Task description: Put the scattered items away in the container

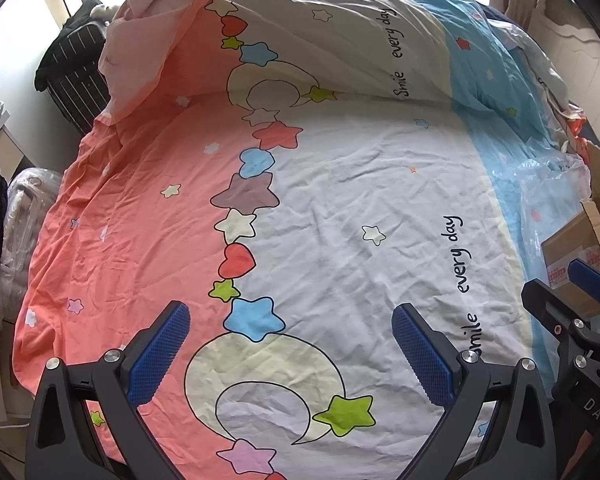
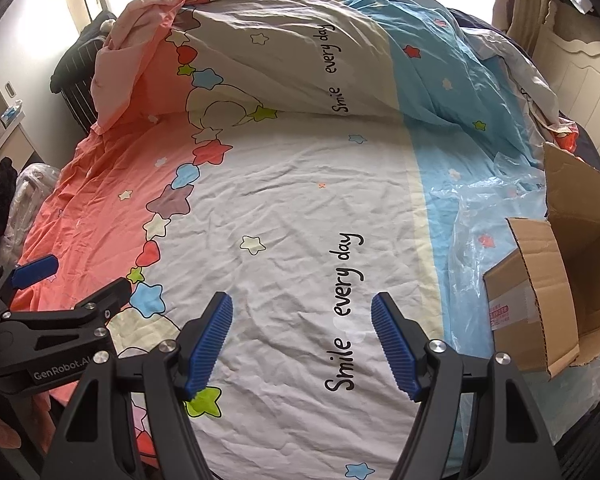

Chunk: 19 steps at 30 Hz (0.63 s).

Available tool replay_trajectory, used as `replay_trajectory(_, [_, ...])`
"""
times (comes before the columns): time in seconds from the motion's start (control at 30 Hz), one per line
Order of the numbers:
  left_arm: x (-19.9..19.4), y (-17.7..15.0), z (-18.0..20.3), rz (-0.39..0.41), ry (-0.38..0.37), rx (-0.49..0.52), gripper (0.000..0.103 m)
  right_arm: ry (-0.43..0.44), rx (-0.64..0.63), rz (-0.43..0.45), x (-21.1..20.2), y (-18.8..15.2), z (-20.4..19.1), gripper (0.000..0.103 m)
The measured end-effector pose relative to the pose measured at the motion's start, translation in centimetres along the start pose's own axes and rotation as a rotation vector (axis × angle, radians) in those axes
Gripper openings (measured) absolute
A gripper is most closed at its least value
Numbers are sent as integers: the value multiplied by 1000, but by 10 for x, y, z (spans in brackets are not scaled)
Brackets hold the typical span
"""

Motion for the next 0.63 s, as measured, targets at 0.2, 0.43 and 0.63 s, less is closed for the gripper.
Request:
replay_trajectory(0.2, [2, -1, 2, -7, -5, 3, 103, 9, -5, -14, 2, -2, -2, 68])
replay_trajectory(0.43, [4, -3, 2, -9, -1, 9, 103, 9, -5, -17, 3, -2, -3, 68])
replay_trajectory(0.63, [7, -4, 3, -12, 10, 15, 103, 8, -2, -24, 5, -2, 0, 68])
Point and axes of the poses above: each gripper's, at about its wrist camera, not at the fingertips, and x roughly the way its jaws point, z to its right, y to its top, the point moved 3 cm from there along x, roughly the way its jaws point, and after that the axes turned 14 degrees about z, right-handed, at the moved point
